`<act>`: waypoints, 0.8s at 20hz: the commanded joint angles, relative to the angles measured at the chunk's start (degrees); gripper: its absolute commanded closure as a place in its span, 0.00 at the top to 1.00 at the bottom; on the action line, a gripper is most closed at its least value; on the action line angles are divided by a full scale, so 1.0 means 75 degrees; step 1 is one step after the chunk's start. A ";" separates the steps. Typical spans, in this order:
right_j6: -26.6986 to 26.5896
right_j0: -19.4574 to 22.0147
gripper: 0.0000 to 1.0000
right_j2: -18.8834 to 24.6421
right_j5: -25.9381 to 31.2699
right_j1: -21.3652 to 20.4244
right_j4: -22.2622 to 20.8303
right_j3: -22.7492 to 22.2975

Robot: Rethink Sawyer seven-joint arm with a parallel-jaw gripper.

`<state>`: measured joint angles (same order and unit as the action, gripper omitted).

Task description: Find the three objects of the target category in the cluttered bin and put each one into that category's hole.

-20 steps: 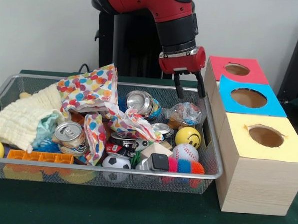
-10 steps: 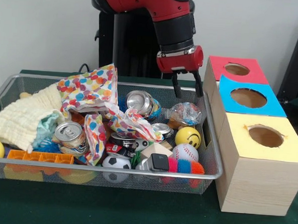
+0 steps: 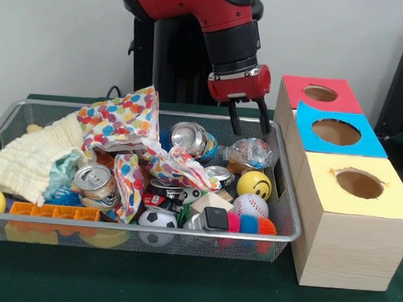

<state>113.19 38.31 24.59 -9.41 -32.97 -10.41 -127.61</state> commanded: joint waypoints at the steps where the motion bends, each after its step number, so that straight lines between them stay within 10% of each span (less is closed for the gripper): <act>1: 0.0367 0.0190 1.00 -0.0176 0.0357 0.0225 -0.0231 0.1386; 16: 0.0256 0.0198 1.00 -0.0444 0.0464 0.0540 -0.0558 0.1800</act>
<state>113.19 38.62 23.09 -9.40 -30.78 -12.85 -123.34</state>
